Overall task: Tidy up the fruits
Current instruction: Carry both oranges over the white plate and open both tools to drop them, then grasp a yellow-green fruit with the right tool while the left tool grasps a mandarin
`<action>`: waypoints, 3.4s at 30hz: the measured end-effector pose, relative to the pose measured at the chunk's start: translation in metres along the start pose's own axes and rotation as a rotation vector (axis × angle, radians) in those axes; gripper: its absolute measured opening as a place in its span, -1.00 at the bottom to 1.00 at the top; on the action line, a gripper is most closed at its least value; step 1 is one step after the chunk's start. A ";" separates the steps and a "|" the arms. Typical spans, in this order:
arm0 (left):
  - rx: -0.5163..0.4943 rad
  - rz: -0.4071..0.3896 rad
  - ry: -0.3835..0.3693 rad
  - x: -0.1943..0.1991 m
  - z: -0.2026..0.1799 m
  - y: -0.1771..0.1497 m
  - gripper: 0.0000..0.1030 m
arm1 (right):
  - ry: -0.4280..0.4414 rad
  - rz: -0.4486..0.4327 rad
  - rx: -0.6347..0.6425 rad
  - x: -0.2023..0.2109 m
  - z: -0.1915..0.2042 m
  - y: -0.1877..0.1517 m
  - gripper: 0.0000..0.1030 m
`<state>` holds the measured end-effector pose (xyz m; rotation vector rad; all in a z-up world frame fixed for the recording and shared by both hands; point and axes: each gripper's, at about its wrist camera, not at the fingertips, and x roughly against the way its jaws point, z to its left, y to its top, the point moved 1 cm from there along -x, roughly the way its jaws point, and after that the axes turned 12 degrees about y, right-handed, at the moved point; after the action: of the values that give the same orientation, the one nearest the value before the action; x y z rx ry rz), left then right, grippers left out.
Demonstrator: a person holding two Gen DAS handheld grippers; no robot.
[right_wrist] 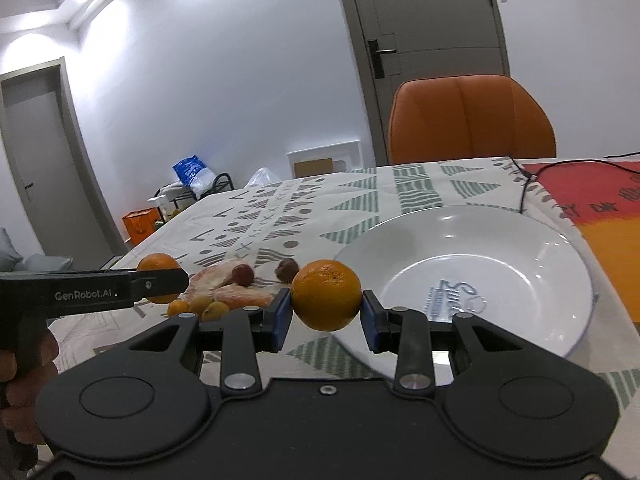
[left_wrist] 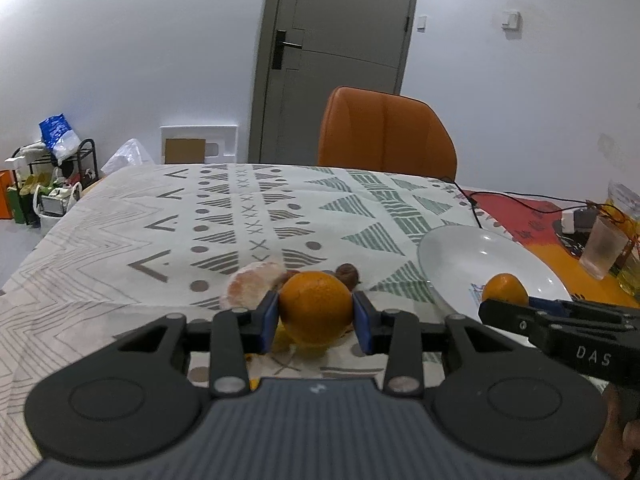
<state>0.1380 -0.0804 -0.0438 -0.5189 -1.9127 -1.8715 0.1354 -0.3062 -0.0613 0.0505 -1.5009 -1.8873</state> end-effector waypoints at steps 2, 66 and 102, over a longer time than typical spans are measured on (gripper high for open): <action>-0.008 -0.001 -0.004 0.000 -0.005 0.000 -0.27 | -0.004 -0.003 -0.002 0.003 -0.004 -0.001 -0.33; -0.093 0.043 -0.069 -0.023 -0.076 0.006 0.25 | -0.117 -0.039 -0.072 0.038 -0.051 -0.016 -0.09; 0.017 -0.002 0.118 0.006 0.031 -0.011 0.85 | -0.066 -0.012 0.071 0.003 0.019 -0.011 1.00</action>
<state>0.1257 -0.0496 -0.0506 -0.3919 -1.8516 -1.8429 0.1197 -0.2915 -0.0634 0.0308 -1.6153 -1.8610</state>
